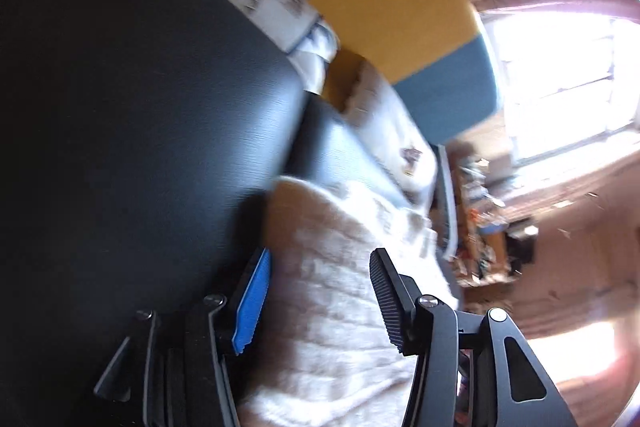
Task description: Fold clothes
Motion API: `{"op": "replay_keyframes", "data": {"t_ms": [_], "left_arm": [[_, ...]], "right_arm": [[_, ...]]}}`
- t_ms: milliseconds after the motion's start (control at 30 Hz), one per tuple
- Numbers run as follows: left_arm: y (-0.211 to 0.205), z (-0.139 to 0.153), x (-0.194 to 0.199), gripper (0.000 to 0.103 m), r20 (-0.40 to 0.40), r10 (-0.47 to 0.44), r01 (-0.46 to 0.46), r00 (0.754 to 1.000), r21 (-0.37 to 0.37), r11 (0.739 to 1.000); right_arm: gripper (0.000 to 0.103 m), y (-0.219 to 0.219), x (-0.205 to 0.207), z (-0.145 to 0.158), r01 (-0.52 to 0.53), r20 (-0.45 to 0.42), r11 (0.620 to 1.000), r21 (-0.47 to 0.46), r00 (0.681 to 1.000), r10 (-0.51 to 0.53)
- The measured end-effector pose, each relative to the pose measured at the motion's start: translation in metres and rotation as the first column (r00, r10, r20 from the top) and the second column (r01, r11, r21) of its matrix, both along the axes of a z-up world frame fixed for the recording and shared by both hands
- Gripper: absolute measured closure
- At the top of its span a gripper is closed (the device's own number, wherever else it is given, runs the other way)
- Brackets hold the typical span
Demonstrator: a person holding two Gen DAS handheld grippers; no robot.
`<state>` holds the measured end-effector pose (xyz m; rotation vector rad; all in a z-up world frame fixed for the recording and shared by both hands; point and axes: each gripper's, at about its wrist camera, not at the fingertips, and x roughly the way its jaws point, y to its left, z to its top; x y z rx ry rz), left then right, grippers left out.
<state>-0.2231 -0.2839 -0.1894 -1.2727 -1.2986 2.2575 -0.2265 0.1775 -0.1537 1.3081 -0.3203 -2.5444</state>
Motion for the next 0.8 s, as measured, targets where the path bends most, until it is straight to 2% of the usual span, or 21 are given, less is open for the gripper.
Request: {"op": "replay_keyframes", "data": {"t_ms": [67, 167, 200, 233, 267, 300, 400, 467, 500, 533, 567, 733, 800], "left_arm": [[0.002, -0.006, -0.009, 0.053, -0.008, -0.023, 0.023, 1.000, 0.045, 0.999], [-0.004, -0.012, -0.010, 0.064, -0.033, -0.022, 0.027, 0.999, 0.146, 0.989], [-0.006, -0.010, -0.008, 0.075, -0.045, 0.017, -0.011, 0.999, 0.131, 0.991], [-0.008, -0.002, -0.001, 0.102, -0.063, 0.080, -0.078, 0.995, 0.040, 0.996], [-0.007, 0.013, 0.009, 0.103, -0.079, 0.141, -0.152, 0.987, -0.156, 0.976], [0.003, 0.025, 0.013, 0.103, -0.092, 0.158, -0.181, 0.983, -0.372, 0.910], [0.017, 0.025, 0.011, 0.103, -0.058, 0.064, -0.083, 0.996, -0.432, 0.898], [0.007, 0.020, 0.007, 0.101, -0.061, 0.068, -0.085, 0.996, -0.349, 0.933], [0.001, 0.014, 0.001, 0.087, -0.038, 0.053, -0.061, 0.998, -0.262, 0.963], [-0.006, 0.008, -0.005, 0.058, -0.014, 0.033, -0.035, 0.999, -0.169, 0.985], [-0.008, 0.006, -0.009, 0.049, -0.012, 0.025, -0.027, 1.000, -0.140, 0.990], [-0.019, -0.002, -0.025, 0.047, -0.010, -0.009, 0.008, 1.000, -0.021, 1.000], [-0.012, -0.001, -0.033, 0.047, -0.007, -0.040, 0.040, 0.999, -0.026, 0.999]], "right_arm": [[0.073, -0.002, -0.001, 0.000, -0.008, -0.005, 1.000, 0.017, 1.000, 0.008], [0.073, -0.004, 0.000, -0.003, -0.013, -0.018, 0.999, 0.031, 1.000, 0.014], [0.073, -0.004, 0.001, -0.005, -0.012, -0.024, 0.999, 0.029, 1.000, 0.013], [0.073, -0.003, 0.002, -0.006, -0.011, -0.031, 1.000, 0.023, 0.999, 0.012], [0.073, -0.002, 0.003, -0.007, -0.011, -0.033, 1.000, 0.016, 0.999, 0.011], [0.073, -0.001, 0.003, -0.008, -0.010, -0.030, 1.000, 0.007, 0.999, 0.010], [0.073, -0.003, 0.002, -0.008, -0.009, -0.019, 1.000, 0.020, 1.000, 0.010], [0.073, -0.006, 0.002, -0.007, -0.011, -0.021, 0.999, 0.042, 1.000, 0.012], [0.073, -0.007, 0.003, -0.007, -0.012, -0.022, 0.998, 0.054, 1.000, 0.013], [0.073, -0.008, 0.003, -0.007, -0.013, -0.023, 0.998, 0.061, 1.000, 0.014], [0.073, -0.008, 0.003, -0.007, -0.015, -0.024, 0.998, 0.061, 1.000, 0.016], [0.073, -0.004, 0.001, -0.008, -0.019, -0.026, 0.999, 0.048, 0.999, 0.020], [0.073, -0.004, 0.001, -0.007, -0.020, -0.022, 0.999, 0.045, 1.000, 0.021]]}}
